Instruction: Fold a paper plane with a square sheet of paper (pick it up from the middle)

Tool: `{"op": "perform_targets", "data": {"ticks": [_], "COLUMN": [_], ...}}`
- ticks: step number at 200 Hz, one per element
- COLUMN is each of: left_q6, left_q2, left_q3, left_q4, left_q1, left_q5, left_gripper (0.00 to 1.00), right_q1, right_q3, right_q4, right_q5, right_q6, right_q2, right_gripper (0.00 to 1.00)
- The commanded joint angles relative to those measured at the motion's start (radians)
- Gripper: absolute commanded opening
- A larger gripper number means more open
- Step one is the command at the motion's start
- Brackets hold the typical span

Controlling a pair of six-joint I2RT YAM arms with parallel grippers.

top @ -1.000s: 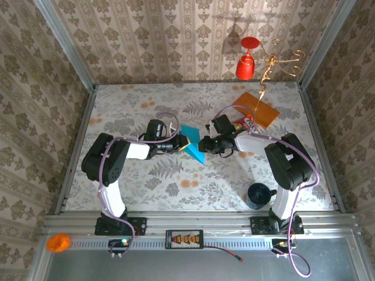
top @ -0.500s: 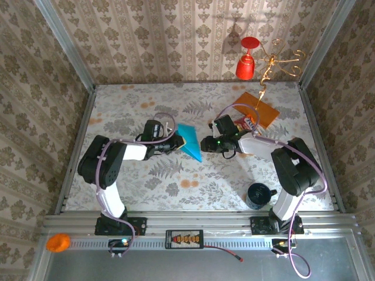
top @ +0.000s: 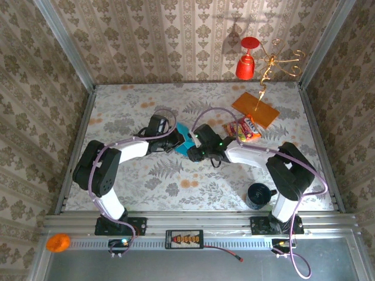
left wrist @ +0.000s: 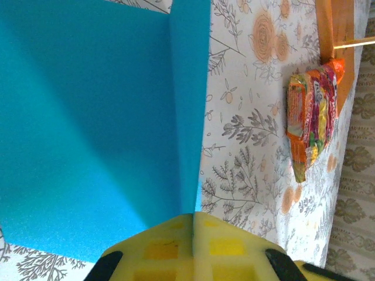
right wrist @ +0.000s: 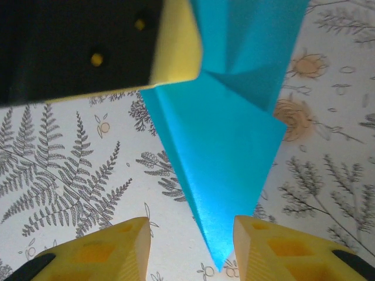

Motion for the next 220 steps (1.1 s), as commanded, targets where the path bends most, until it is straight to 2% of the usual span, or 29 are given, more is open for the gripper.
{"op": "perform_targets", "data": {"ticks": [1,63,220], "left_q6": [-0.049,-0.085,-0.090], "left_q2": [0.025,0.043,0.043], "left_q3": [0.028,0.050,0.070], "left_q4": [-0.079,-0.093,-0.129], "left_q1": [-0.002,-0.010,-0.006], "left_q5": [-0.024,-0.012,0.013], "left_gripper": [0.03,0.03,0.03], "right_q1": [0.008,0.021,0.035], "right_q3": [0.015,0.017,0.067], "right_q4": [0.008,0.033,0.043], "right_q5": [0.038,0.071,0.156], "right_q6": [-0.038,0.013,-0.001], "right_q2": [0.026,0.087,0.163], "right_gripper": [0.42,0.41,0.36]}}
